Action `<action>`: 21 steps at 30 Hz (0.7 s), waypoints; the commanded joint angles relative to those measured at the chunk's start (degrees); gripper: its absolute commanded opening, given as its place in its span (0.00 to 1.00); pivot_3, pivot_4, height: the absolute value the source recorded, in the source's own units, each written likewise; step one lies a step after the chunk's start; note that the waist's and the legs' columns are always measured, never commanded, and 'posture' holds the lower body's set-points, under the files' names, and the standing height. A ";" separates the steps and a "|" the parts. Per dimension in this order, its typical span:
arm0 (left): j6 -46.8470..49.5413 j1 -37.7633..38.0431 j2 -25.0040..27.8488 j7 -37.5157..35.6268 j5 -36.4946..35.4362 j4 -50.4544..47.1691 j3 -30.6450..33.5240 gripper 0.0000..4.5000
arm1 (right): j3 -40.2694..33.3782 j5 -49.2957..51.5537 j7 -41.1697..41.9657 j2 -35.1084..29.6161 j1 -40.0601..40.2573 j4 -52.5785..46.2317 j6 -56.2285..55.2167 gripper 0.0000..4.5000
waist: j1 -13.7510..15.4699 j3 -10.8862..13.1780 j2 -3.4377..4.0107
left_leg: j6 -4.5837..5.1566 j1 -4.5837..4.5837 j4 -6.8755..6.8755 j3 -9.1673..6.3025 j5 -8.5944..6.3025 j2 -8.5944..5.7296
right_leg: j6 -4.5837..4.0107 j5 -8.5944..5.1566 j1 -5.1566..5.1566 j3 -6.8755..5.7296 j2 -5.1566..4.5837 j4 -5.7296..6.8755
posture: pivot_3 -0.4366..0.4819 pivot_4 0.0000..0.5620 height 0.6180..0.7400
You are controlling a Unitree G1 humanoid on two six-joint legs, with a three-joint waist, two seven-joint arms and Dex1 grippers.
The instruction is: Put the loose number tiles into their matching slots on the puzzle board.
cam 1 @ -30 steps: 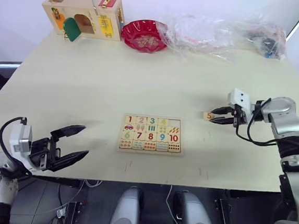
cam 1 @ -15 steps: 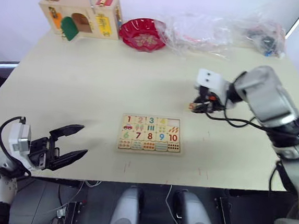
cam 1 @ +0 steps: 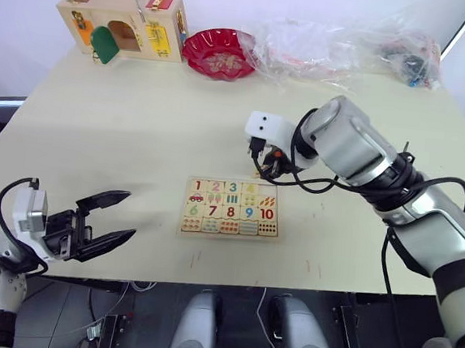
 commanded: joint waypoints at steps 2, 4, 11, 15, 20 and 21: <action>-0.12 0.41 0.64 -1.71 -1.50 -0.94 1.55 1.00 | 1.25 0.84 -1.27 -1.09 1.00 -1.60 -0.10 0.20 | -0.01 0.00 0.00 | 0.00 0.00 0.00 0.00 0.00 0.00 | 0.00 0.00 0.00 0.00 0.00 0.00 | 0.48 0.27 1.00; -0.08 0.66 0.51 -1.71 -1.48 -1.16 1.65 1.00 | 1.68 0.99 -1.77 -1.46 1.54 -1.48 -0.10 0.20 | -0.02 0.00 0.00 | 0.00 0.00 0.00 0.00 0.00 0.00 | 0.00 0.00 0.00 0.00 0.00 0.00 | 0.48 0.27 1.00; -0.08 0.49 0.36 -1.71 -1.28 -1.06 1.49 1.00 | 2.38 0.94 -3.17 -2.17 3.11 -0.11 -1.43 0.20 | -0.15 0.00 0.00 | 0.00 0.01 0.00 -0.02 0.00 0.00 | 0.00 -0.01 0.00 -0.01 0.01 0.01 | 0.48 0.27 1.00; 0.09 0.07 0.22 -1.71 -1.06 -1.11 1.32 1.00 | 2.43 1.06 -3.62 -2.07 3.65 -0.18 -1.67 0.20 | -0.16 0.00 0.00 | 0.00 0.00 0.00 -0.01 0.00 0.00 | 0.00 0.00 0.00 0.00 0.01 0.01 | 0.48 0.27 1.00; 0.30 -0.21 0.21 -1.71 -0.86 -1.10 1.17 1.00 | 3.17 0.99 -3.98 -2.35 4.50 -0.24 -2.65 0.20 | -0.16 0.00 0.00 | 0.00 0.01 0.00 -0.02 0.00 0.00 | 0.00 0.00 0.00 0.00 0.01 0.01 | 0.48 0.27 1.00; 0.34 -0.22 0.21 -1.71 -0.85 -1.12 1.18 1.00 | 3.23 1.02 -4.00 -2.39 4.59 -0.27 -2.73 0.20 | -0.16 0.00 0.00 | 0.00 0.01 0.00 -0.01 0.00 0.00 | 0.00 0.00 -0.01 0.00 0.01 0.01 | 0.48 0.27 1.00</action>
